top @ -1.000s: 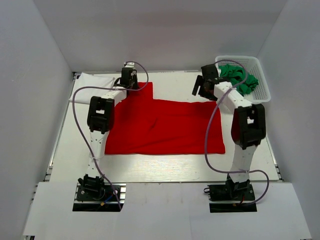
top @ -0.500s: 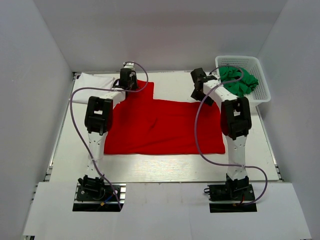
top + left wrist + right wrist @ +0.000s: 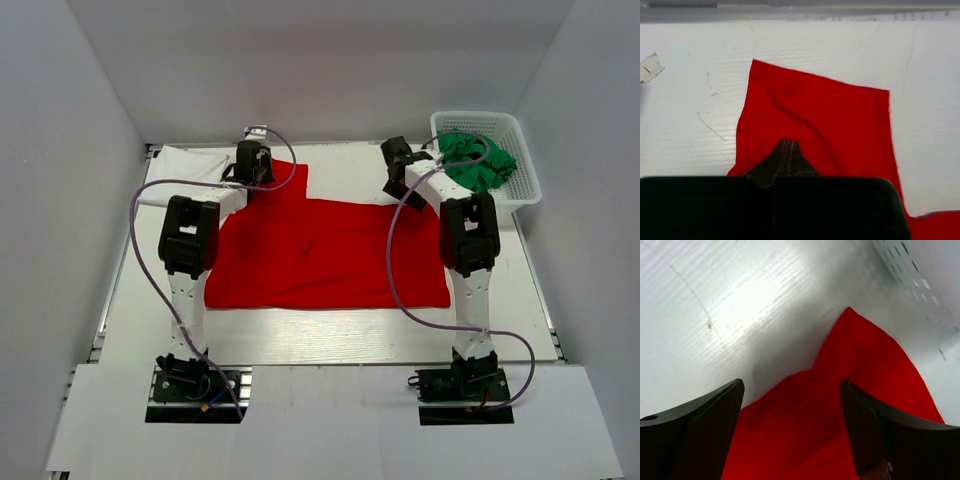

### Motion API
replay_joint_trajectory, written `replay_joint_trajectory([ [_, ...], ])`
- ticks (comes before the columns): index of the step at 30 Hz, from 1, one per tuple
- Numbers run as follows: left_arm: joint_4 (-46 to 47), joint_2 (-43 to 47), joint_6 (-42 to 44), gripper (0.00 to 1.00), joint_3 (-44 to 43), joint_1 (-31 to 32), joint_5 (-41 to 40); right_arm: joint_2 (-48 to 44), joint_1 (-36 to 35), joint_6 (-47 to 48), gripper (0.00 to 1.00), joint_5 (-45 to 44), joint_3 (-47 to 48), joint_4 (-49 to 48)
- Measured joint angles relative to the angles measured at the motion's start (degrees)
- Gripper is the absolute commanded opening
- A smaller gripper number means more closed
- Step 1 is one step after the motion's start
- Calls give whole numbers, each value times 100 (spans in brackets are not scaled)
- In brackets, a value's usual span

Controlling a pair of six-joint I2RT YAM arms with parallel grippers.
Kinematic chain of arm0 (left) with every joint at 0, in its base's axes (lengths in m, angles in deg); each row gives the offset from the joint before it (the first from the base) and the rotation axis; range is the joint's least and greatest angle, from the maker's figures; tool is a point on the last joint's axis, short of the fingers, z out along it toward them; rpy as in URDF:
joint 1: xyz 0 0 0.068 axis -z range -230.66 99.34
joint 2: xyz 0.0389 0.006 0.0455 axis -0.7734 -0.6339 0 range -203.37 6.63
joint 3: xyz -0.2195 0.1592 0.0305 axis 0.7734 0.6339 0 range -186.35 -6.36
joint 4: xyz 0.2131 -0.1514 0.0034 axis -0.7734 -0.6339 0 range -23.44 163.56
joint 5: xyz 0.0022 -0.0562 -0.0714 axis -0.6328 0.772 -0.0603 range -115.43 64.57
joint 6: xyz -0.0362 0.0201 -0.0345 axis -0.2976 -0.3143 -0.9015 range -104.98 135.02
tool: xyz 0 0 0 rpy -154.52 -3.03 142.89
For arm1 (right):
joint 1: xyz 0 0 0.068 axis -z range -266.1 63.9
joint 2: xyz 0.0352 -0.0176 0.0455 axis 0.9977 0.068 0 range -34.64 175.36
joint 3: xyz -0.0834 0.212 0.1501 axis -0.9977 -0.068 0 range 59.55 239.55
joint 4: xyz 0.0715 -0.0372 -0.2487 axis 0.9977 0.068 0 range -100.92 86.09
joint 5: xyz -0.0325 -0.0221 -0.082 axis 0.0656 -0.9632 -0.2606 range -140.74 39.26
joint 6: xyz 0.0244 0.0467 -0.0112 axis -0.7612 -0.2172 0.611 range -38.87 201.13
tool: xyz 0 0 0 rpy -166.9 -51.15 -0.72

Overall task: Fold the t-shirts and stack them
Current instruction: Grap the side of the flattened tshirt furthest away from the robot with both arms

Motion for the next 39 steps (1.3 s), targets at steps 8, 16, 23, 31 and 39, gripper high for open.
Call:
replay_joint_trajectory([
  [8, 407, 695, -92, 0, 800, 68, -170, 535, 0, -116, 78, -55, 468, -24],
  [16, -275, 72, -444, 97, -636, 11, -271, 544, 28, -192, 20, -286, 435, 63],
  [23, -494, -625, -715, 100, -1674, -24, -498, 544, 81, -181, 0, -291, 428, 164],
  [31, -1064, -1779, -837, 86, -2879, -24, -625, 498, 81, 74, 0, -205, 341, 28],
  [39, -1451, -2022, -721, 36, -3244, -24, -964, 435, 103, 238, 0, -103, 232, -94],
])
